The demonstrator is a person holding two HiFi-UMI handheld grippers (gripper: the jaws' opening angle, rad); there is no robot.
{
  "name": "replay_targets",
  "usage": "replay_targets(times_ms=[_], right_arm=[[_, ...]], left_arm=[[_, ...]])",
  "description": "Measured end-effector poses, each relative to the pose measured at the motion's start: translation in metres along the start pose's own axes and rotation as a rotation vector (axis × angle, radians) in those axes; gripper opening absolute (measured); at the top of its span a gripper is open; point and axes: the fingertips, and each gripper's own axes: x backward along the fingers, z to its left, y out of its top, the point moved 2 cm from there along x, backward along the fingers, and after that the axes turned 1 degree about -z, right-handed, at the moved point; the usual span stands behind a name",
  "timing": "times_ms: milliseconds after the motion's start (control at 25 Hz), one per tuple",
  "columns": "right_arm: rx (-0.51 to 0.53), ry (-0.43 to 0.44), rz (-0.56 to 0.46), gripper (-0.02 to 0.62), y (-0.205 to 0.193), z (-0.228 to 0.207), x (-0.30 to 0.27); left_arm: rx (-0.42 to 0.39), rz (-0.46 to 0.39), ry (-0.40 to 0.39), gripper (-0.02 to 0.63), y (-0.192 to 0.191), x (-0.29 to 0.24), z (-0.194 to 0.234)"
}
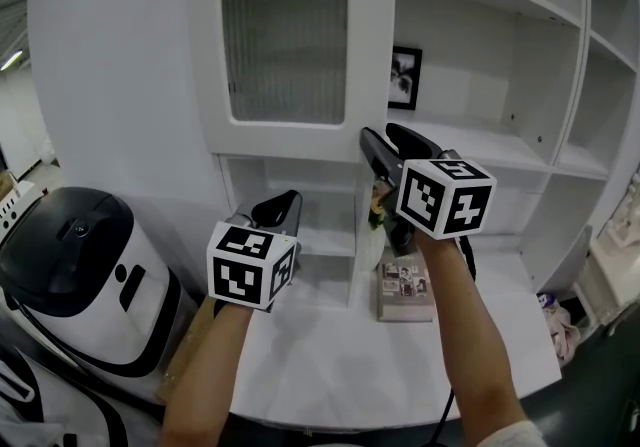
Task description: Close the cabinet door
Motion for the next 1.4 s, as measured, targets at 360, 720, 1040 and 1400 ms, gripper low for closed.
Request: replay_targets(times_ms=[360,720,1040,1400], right_arm=[[0.016,-0.01,0.0,0.19,-0.002,-0.008,-0.011],[0.009,-0.016,0.006,0.19,-0.002,-0.008,-0.012],[0.037,-0.086,0.007,0.189,0.001,-0.001,0.0],[0.032,-0.163,0.012,0.184,-0.001,0.024,0.03]], left_arm=[[0.009,-0.004,0.022,0.0,-0.002,-0.002,0.008],[0.025,0.005,0.029,0.0,-0.002,0.001,0.016],[0.049,-0.004,0.002,0.0,0.004,0.016,0.021],[0.093,0.002,-0.037,-0.001,0.004,0.049,0.03]])
